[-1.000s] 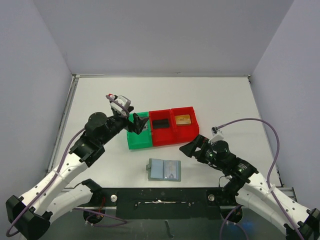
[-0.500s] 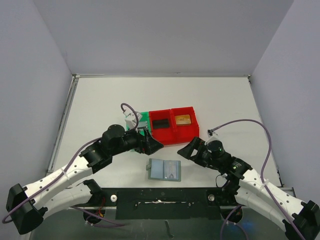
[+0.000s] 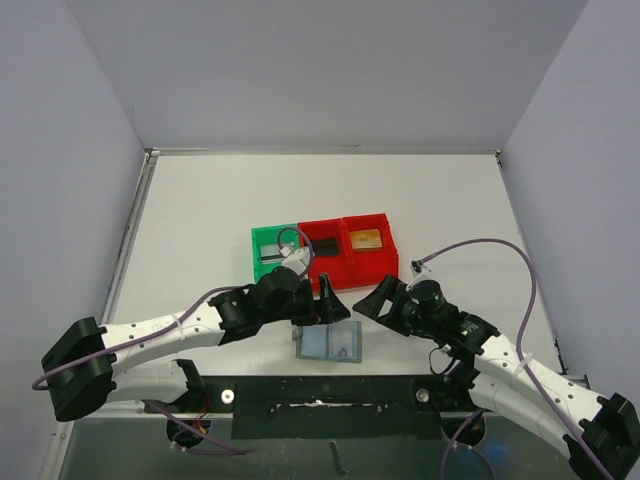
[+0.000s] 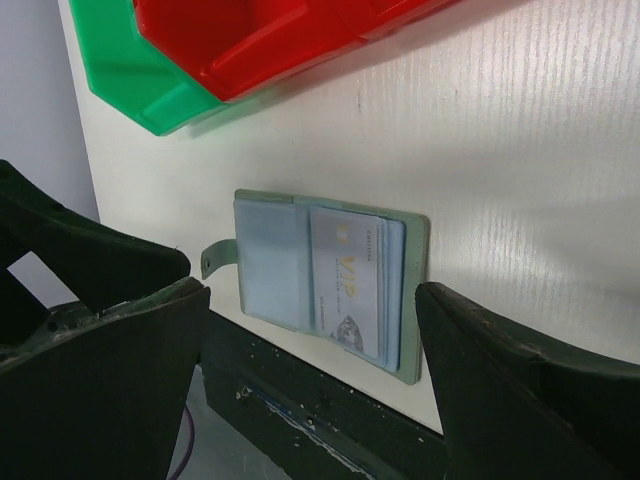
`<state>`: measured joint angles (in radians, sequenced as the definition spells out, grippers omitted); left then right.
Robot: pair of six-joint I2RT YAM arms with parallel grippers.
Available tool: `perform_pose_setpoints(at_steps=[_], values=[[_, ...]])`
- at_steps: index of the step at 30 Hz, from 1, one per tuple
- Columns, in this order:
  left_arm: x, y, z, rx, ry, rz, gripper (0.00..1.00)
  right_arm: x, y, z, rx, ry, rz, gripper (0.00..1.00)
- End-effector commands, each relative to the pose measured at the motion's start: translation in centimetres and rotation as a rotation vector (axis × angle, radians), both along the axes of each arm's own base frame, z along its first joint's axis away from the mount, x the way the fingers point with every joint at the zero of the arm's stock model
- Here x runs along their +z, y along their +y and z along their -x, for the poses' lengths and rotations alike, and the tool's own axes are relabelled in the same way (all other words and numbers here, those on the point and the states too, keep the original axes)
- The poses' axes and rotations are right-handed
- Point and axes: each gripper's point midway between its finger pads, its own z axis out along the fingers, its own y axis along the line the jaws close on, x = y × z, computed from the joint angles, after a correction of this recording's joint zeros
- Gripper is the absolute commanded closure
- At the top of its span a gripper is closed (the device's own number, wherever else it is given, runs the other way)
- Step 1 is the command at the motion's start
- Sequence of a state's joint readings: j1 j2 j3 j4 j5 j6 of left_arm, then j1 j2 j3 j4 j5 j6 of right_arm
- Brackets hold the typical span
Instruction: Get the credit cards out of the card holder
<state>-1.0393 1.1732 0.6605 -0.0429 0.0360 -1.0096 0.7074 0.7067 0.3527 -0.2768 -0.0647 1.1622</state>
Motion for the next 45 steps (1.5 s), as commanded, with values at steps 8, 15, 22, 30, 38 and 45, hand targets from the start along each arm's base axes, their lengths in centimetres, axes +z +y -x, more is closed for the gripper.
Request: perform_pose_setpoints(at_steps=[8, 15, 22, 30, 38, 45], values=[[-1.8, -0.5, 0.3, 0.074, 0.132, 0.021, 0.33, 0.8, 2.1, -0.3, 0.066, -0.008, -0.067, 0.22], [-4.1, 0.4, 0.4, 0.123, 0.178, -0.013, 0.44, -0.9, 3.3, 0.1, 0.127, 0.067, -0.022, 0.42], [-5.7, 0.1, 0.9, 0.107, 0.217, -0.031, 0.52, -2.4, 4.6, 0.7, 0.187, 0.114, 0.046, 0.59], [-7.2, -0.3, 1.2, 0.091, 0.245, -0.063, 0.61, -3.8, 4.8, 0.9, 0.192, 0.159, 0.114, 0.70], [-8.7, -0.2, 1.0, 0.098, 0.239, -0.109, 0.66, -6.0, 4.2, 1.8, 0.200, 0.203, 0.150, 0.75], [-11.8, 1.2, 1.7, 0.138, 0.285, -0.147, 0.75, -9.0, 2.8, 2.9, 0.136, 0.305, 0.208, 0.90]])
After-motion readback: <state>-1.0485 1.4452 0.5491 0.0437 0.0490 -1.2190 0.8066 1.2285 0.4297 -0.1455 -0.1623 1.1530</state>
